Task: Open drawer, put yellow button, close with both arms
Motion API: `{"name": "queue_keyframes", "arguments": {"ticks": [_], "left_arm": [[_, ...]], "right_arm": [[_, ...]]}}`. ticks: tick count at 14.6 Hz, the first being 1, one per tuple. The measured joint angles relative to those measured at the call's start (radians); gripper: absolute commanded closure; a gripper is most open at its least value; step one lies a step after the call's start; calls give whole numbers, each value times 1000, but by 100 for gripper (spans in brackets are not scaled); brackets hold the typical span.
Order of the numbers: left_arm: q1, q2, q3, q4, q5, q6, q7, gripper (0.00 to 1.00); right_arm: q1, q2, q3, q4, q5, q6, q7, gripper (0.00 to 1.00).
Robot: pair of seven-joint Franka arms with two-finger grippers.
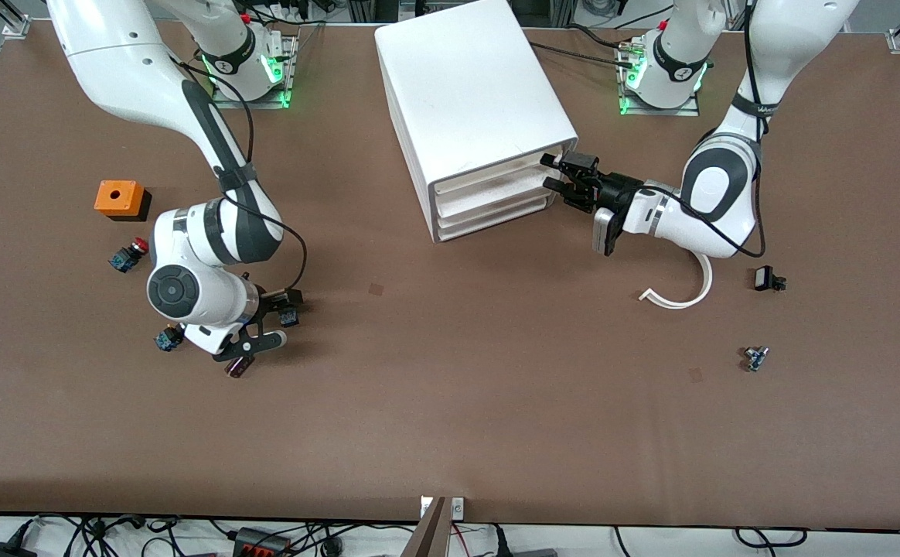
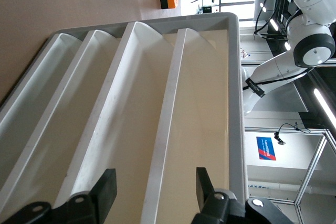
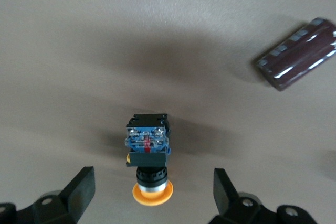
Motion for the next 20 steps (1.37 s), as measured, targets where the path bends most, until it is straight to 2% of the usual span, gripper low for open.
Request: {"name": "queue_keyframes", "arguments": {"ticks": [4,6,7,10,12,14,17,20], "left_arm": [[0,14,-12,-6,-12,0,10,42],[-1,14,-21,-6,-23,0,11,42],[-1,15,-27,-7,-33,0,11,46],[-3,30,-50,-8,-56,2,11,72],[-4,38,-52,-8,-56,3,11,83],[-3,39,-52,-8,-56,7,12,86],[-1,39,-52,-7,-58,10,26,86],[6,45,-48,13,-59,35,26,86]], "right_arm": [[20,38,0,1,2,26,2,2],[28,47,0,1,3,27,4,12],[29,48,0,1,3,27,4,18],[28,50,0,0,4,23,4,43],[28,52,-1,-2,4,22,4,59],[25,54,-3,-2,4,22,5,80],[23,53,-3,2,5,24,5,99],[28,37,-1,48,5,23,0,100]]}}
